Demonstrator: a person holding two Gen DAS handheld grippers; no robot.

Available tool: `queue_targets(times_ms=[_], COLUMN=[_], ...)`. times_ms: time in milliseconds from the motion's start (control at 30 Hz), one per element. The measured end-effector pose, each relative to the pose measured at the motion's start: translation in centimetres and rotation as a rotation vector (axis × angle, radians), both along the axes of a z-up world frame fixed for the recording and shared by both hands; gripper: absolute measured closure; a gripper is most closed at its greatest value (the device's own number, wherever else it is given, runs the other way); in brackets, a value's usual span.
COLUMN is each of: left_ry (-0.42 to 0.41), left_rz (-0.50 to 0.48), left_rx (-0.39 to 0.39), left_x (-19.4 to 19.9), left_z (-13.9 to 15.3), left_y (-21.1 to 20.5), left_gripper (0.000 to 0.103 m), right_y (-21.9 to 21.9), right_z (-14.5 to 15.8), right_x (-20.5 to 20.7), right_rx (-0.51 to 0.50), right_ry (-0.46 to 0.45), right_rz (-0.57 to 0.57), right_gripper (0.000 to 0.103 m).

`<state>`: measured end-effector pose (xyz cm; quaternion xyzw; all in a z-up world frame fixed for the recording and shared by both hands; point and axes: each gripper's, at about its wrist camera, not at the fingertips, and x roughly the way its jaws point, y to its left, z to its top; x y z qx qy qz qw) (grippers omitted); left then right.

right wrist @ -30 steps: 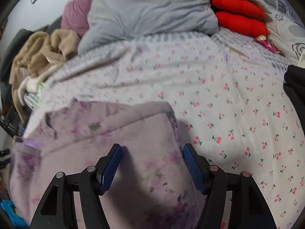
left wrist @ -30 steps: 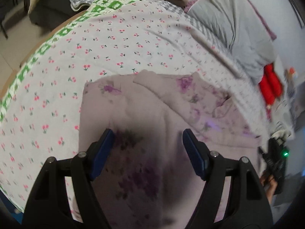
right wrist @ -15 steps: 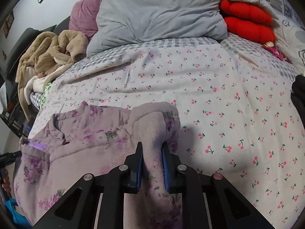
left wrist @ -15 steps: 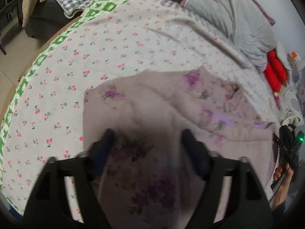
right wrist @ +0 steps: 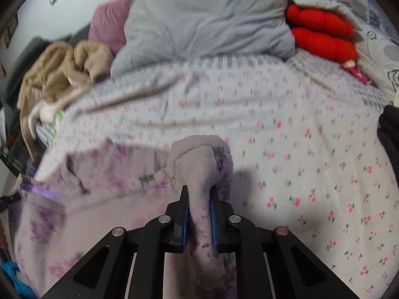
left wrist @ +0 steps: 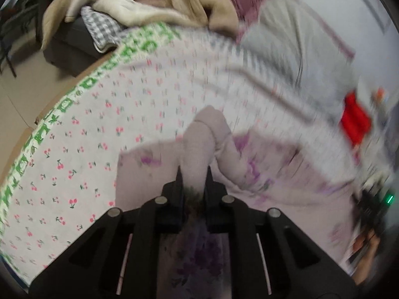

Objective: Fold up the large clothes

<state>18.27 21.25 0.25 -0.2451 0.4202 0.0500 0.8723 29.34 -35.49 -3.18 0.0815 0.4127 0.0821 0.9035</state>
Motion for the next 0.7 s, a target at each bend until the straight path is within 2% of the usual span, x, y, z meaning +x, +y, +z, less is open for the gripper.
queue_targets(times_ms=[200,267,433,600,700], left_ry=[-0.126,-0.164,-0.130,-0.062,-0.030], left_rz=[0.186,0.235,0.270,0.285,0.280], left_rx=[-0.231,-0.270,-0.167,-0.140,-0.081], left_x=[0.4,1.0,3.5,5.6,6.9], left_z=[1.9,1.9,0.7,-2.2,-3.2], left_y=[5.0,5.7,4.9,5.3,4.7], left_gripper=[0.090,0.090,0.090,0.090,0.090], right_y=[1.6,2.4,4.3,4.6,4.8], right_z=[5.7,6.5,4.6,-0.8,-3.1], right_x=[2.6,4.3,8.3,11.6,13.2], right_rx=[0.041,0.047,0.041,0.033,0.004], right_ry=[-0.143,-0.157,-0.122,-0.006,0.037], right_rz=[-0.020,-0.029,-0.061,-0.113,-0.124], right_gripper=[0.091,0.092,0.092,0.092,0.092])
